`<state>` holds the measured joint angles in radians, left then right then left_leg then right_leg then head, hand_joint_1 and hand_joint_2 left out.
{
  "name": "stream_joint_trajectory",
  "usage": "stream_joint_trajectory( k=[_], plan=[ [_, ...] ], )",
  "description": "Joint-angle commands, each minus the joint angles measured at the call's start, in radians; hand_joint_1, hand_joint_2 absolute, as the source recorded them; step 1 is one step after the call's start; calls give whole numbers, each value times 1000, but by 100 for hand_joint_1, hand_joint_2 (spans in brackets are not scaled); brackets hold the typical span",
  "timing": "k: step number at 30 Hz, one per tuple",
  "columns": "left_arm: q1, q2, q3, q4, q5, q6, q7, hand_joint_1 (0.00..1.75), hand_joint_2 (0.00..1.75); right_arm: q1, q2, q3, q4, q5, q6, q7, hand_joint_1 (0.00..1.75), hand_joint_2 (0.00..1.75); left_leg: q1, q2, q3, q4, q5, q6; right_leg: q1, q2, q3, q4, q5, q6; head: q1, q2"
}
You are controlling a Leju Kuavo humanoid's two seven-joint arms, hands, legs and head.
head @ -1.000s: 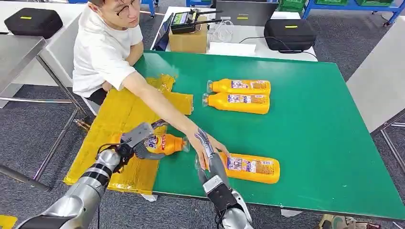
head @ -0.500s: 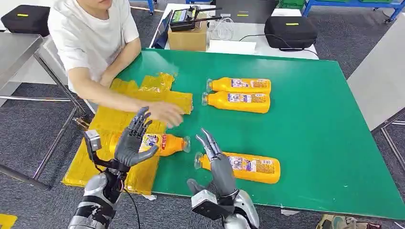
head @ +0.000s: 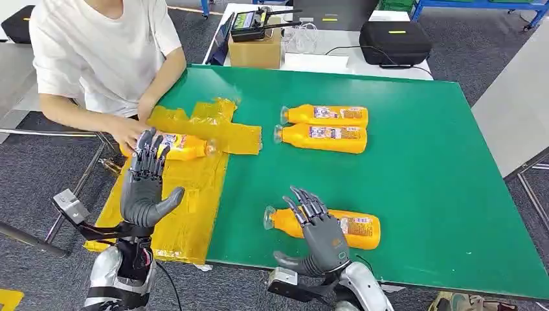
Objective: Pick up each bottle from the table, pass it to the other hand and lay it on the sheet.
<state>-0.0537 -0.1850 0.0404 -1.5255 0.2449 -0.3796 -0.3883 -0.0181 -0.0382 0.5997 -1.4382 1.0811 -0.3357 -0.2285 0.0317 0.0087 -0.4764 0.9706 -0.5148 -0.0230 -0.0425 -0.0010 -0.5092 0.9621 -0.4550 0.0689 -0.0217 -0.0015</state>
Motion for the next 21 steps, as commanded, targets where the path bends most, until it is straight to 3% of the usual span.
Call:
stream_joint_trajectory(
  k=[1, 7, 15, 21],
  plan=[
    [19, -17, 15, -52, 23, 17, 5, 0, 175, 5, -115, -53, -12, 59, 86, 80, 0, 175, 1, -1, 2, -1, 0, 3, 2, 0, 2, -3, 0, -5, 0, 0],
    [68, -12, -70, -99, -8, -5, 19, 0, 175, 39, -135, -144, 8, 106, 102, 122, 0, 175, 0, -3, 1, -1, 0, 4, 1, -2, 3, -3, 0, -3, 0, 0],
    [165, 17, -337, -140, -134, -21, -10, 0, 175, 38, -80, -215, 104, 119, 144, 194, 0, 175, -1, -2, 2, -1, -1, 3, 1, -1, 3, -3, 0, -4, 0, 0],
    [156, 30, -324, -114, -130, 11, -13, 0, 175, 15, -73, -219, 135, 139, 168, 205, 0, 175, 0, 0, 2, -3, 0, 3, 1, 0, 2, -4, 1, -5, 0, 0]
  ],
)
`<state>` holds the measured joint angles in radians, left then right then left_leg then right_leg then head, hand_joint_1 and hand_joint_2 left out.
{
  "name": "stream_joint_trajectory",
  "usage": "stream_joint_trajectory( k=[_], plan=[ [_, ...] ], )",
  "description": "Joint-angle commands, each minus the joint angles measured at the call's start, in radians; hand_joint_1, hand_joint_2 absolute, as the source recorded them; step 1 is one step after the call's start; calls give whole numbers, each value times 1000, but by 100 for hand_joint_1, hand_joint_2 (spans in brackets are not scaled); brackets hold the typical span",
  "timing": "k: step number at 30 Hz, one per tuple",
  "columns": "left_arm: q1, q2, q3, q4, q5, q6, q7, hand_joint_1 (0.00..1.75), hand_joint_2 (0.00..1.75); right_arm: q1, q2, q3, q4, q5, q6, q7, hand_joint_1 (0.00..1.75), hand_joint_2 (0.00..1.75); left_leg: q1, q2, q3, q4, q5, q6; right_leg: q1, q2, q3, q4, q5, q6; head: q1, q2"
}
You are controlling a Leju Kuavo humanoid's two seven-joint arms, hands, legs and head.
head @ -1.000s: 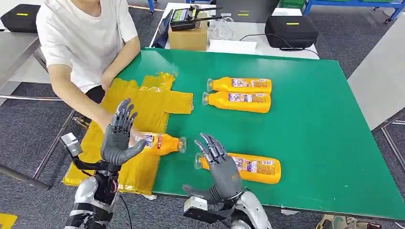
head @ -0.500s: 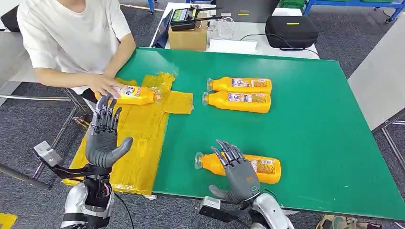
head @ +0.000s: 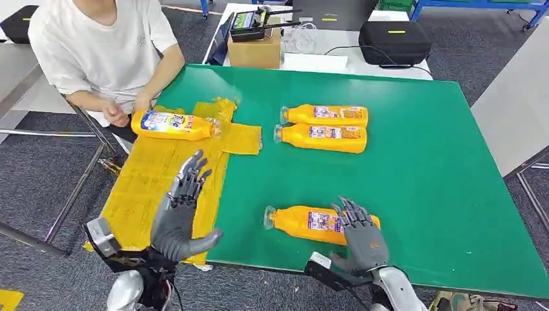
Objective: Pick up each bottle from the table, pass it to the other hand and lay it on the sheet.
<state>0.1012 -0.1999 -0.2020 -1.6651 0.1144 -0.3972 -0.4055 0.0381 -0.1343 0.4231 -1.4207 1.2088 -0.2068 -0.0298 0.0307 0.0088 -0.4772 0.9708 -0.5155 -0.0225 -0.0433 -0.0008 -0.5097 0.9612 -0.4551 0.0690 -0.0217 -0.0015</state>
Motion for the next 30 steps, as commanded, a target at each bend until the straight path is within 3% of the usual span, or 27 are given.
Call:
stream_joint_trajectory(
  k=[1, 9, 10, 17, 18, 19, 20, 22, 24, 30],
  plan=[
    [-3, 46, -85, 27, 9, 18, 7, 0, 175, -50, 22, -38, 134, -1, 54, -9, 0, 175, 1, 0, 2, -2, 0, 2, 1, 1, 2, -2, 1, -4, 0, 0],
    [-34, 56, -117, 33, 36, -12, 17, 0, 175, -145, 44, -15, 278, -6, 62, -31, 0, 175, 1, 0, 3, -2, 0, 2, 2, 1, 3, -3, 1, -4, 0, 0],
    [-42, 57, -120, 43, 41, -14, 18, 0, 175, -167, 42, 4, 307, -21, 84, -70, 0, 175, 1, 0, 3, -2, 0, 1, 1, 0, 3, -2, 1, -3, 0, 0],
    [-60, 62, -117, 66, 63, -8, 14, 0, 175, -283, 14, 74, 490, 33, 78, -49, 0, 175, 1, 1, 4, -1, 1, 1, 1, 1, 4, -2, 1, -2, 0, 0],
    [-60, 64, -115, 67, 63, -8, 14, 0, 175, -292, 8, 79, 496, 31, 84, -49, 51, 175, 1, 1, 5, -3, 1, 2, 2, 1, 5, -4, 2, -4, 0, 0],
    [-60, 64, -115, 67, 63, -8, 14, 0, 175, -295, 7, 78, 495, 32, 84, -50, 51, 175, 1, 1, 6, -2, 1, 2, 1, 1, 5, -3, 2, -4, 0, 0],
    [-56, 62, -108, 64, 64, -7, 14, 0, 175, -301, 2, 83, 499, 49, 91, -23, 169, 175, 1, 1, 7, -2, 1, 2, 2, 1, 6, -2, 1, -4, 0, 0],
    [-53, 60, -104, 63, 64, -9, 14, 0, 175, -307, -2, 92, 501, 73, 96, 8, 171, 175, 1, 1, 8, -2, 1, 2, 2, 1, 7, -3, 2, -4, 0, 0],
    [-46, 57, -98, 57, 57, -5, 15, 0, 175, -314, -5, 103, 504, 111, 107, 60, 141, 175, 1, 0, 8, -2, 2, 3, 2, 0, 7, -4, 2, -5, 0, 0],
    [-44, 49, -92, 58, 37, -2, 14, 0, 175, -325, -1, 95, 539, 136, 170, 126, 147, 175, 1, -2, 10, -2, 1, 3, 2, -2, 10, -4, 1, -4, 0, 0]
  ],
)
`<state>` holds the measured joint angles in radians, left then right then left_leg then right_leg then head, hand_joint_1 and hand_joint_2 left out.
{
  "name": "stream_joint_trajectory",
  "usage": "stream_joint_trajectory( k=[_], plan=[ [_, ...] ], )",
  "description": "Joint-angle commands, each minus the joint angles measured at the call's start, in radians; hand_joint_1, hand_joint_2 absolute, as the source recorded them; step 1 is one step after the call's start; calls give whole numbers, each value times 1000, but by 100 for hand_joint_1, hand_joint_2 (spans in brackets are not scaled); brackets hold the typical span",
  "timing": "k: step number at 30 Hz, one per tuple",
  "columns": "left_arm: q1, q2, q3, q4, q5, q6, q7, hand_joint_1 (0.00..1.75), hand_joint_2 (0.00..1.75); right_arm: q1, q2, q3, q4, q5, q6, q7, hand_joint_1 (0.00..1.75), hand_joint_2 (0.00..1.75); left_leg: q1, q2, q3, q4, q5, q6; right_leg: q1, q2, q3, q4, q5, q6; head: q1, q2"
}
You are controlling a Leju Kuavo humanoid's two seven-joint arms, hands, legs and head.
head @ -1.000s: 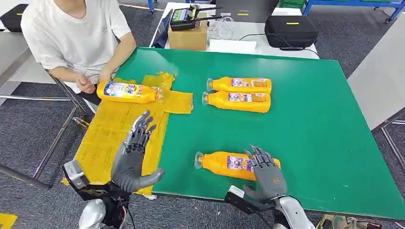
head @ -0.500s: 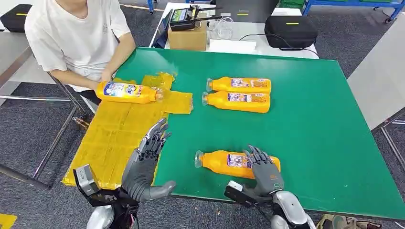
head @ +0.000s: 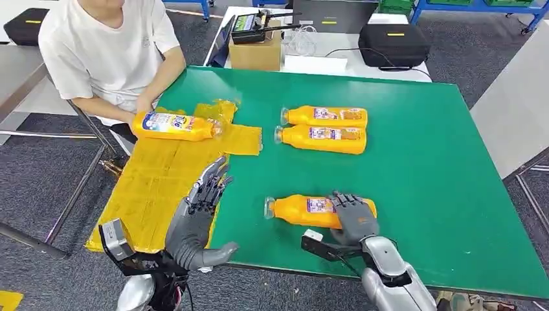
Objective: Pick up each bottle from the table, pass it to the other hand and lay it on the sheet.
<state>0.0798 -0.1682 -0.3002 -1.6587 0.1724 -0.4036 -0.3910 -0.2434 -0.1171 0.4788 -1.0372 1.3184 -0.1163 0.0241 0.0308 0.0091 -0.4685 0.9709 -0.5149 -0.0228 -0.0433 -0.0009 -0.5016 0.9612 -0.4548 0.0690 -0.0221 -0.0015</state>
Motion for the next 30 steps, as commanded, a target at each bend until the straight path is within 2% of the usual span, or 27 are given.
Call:
stream_joint_trajectory(
  k=[1, 5, 6, 8, 9, 10, 11, 12, 13, 14, 16, 17, 18, 19, 20, 21, 23, 24, 30],
  plan=[
    [-23, 17, 6, 52, -21, 4, 0, 0, 175, -44, -19, 39, 156, 26, 79, 72, 147, 175, 1, -2, 2, -2, 1, 2, 1, -2, 3, -3, 1, -4, 0, 0],
    [-36, 14, 10, 70, -31, 3, 0, 0, 175, -42, -26, 30, 205, 3, 112, 74, 175, 175, 0, -2, 3, -2, 0, 2, 1, -2, 3, -2, 0, -2, 0, 0],
    [-39, 15, 9, 74, -31, 0, 0, 0, 175, -41, -25, 22, 215, -27, 115, 47, 175, 175, 1, -4, 2, -3, 1, 3, 2, -3, 3, -4, 1, -4, 0, 0],
    [-48, 22, 4, 87, -31, -1, 0, 0, 175, -32, -9, -23, 224, -197, 163, -129, 175, 175, 1, -4, 3, -2, 1, 2, 1, -3, 3, -3, 0, -3, 0, 0],
    [-53, 27, -2, 96, -25, 0, -5, 0, 175, -10, 13, -76, 216, -365, 224, -263, 175, 175, 1, -6, 3, -4, 2, 3, 3, -6, 4, -6, 2, -5, 0, 0],
    [-53, 30, -5, 104, -20, 3, -6, 0, 175, 16, 39, -117, 198, -475, 271, -313, 175, 175, 1, -5, 4, -3, 2, 3, 2, -5, 5, -4, 1, -4, 0, 0],
    [-57, 37, -12, 112, -13, 8, -12, 0, 175, 46, 30, -80, 147, -506, 265, -281, 175, 175, 1, -4, 6, -2, 1, 2, 2, -4, 5, -4, 0, -3, 0, 0],
    [-46, 31, -7, 110, -8, 29, -6, 0, 175, 73, 47, -86, 95, -583, 253, -344, 175, 175, 1, -4, 8, -2, 0, 2, 1, -3, 7, -3, 0, -3, 0, 0],
    [-37, 30, -8, 105, -5, 37, -2, 0, 175, 90, 49, -60, 48, -584, 225, -335, 175, 175, 2, -5, 9, -4, 1, 3, 3, -4, 9, -6, 1, -4, 1, 0],
    [-30, 26, -4, 103, 1, 48, 4, 0, 175, 100, 51, -42, 7, -581, 193, -337, 175, 175, 2, 1, 14, -3, -2, 2, 3, 1, 8, -5, 0, -3, 1, 0],
    [-7, 5, 12, 89, 13, 100, 43, 0, 175, 144, 108, -75, -109, -671, 150, -350, 175, 175, 4, 7, 14, -3, -6, 0, 5, 9, 6, -5, 2, -5, 0, 0],
    [-2, 4, 10, 85, 12, 114, 51, 0, 175, 159, 123, -71, -166, -697, 159, -332, 175, 175, 4, 11, 17, -2, -8, 0, 4, 13, 12, -3, 0, -4, 1, 0],
    [5, -16, 13, 81, -22, 180, 52, 0, 175, 198, 179, -116, -264, -833, 159, -376, 175, 175, 4, 9, 16, -2, -8, 0, 4, 12, 12, -3, 0, -4, -1, 0],
    [5, -24, 3, 80, -30, 205, 60, 0, 175, 220, 203, -127, -334, -886, 151, -377, 175, 175, 5, 8, 14, -3, -7, 1, 5, 11, 10, -4, 0, -6, 0, 0],
    [3, -26, -9, 80, -33, 220, 63, 0, 175, 230, 206, -120, -383, -902, 149, -354, 175, 175, 4, 7, 16, -1, -7, 1, 5, 10, 13, -2, -2, -3, 0, 0],
    [2, -23, -24, 80, -38, 233, 64, 0, 175, 240, 220, -133, -421, -916, 105, -369, 175, 175, 6, 6, 14, -1, -6, 0, 6, 9, 11, -1, -1, -3, 0, 0],
    [3, -23, -32, 80, -41, 240, 62, 0, 175, 241, 216, -131, -439, -917, 104, -365, 175, 175, 5, 6, 9, -1, -5, 0, 5, 9, 6, 0, -1, -3, 0, 0],
    [4, -16, -48, 78, -68, 264, 60, 0, 175, 251, 234, -148, -460, -884, 32, -385, 175, 175, 5, 5, 5, -1, -5, 0, 5, 9, 3, 0, -1, -3, 0, 0],
    [-4, 7, -139, 114, -101, 241, 63, 0, 175, 266, 264, -92, -533, -899, -1, -445, 175, 175, 5, 3, 2, -2, -5, 1, 5, 7, 2, -2, -2, -5, 0, 0]
  ],
)
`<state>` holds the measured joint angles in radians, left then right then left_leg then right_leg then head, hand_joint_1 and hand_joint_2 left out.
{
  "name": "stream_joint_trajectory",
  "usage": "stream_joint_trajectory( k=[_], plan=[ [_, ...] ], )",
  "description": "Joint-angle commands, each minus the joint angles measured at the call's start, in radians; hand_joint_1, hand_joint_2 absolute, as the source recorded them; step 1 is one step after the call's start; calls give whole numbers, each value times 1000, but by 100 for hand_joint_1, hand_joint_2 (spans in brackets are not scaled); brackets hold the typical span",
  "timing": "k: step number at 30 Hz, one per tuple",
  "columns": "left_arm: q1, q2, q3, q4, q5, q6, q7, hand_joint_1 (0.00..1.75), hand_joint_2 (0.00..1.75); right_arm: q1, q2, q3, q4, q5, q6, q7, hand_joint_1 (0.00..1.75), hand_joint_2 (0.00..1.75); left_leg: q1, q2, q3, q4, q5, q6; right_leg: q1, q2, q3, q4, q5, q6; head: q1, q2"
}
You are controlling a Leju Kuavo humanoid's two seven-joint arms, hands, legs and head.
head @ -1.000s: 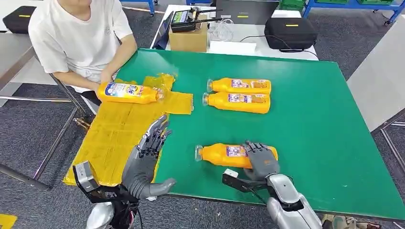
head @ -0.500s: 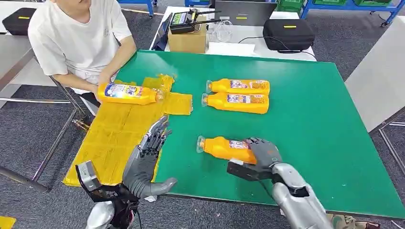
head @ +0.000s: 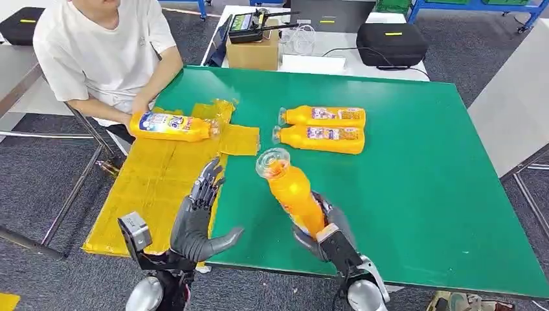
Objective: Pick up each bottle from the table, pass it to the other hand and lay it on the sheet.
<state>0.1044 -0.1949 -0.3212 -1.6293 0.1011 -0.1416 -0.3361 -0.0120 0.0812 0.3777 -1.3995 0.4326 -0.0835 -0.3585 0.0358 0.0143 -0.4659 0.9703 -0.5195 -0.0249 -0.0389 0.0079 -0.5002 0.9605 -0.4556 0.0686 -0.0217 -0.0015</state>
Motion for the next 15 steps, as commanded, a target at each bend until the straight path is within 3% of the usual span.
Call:
stream_joint_trajectory(
  k=[1, 7, 15],
  plan=[
    [-33, 33, -122, 85, -47, -11, -17, 0, 175, 26, 64, 30, -163, 15, -43, -55, 175, 175, -1, -1, -1, -1, 0, 3, -1, -1, -1, -1, -1, -3, 0, 0],
    [-55, 21, -100, 69, -50, -3, -14, 0, 175, -8, 50, 147, -91, 101, -59, -63, 175, 175, -1, 0, -3, -1, 0, 2, 0, -1, -4, -1, 0, -3, 0, 0],
    [-70, -6, -60, 32, 19, 28, 20, 0, 175, -61, 49, 243, 8, 260, -174, -53, 175, 175, -1, 0, -3, -2, 0, 4, 0, 0, -3, -3, 1, -5, 0, 0]
  ],
)
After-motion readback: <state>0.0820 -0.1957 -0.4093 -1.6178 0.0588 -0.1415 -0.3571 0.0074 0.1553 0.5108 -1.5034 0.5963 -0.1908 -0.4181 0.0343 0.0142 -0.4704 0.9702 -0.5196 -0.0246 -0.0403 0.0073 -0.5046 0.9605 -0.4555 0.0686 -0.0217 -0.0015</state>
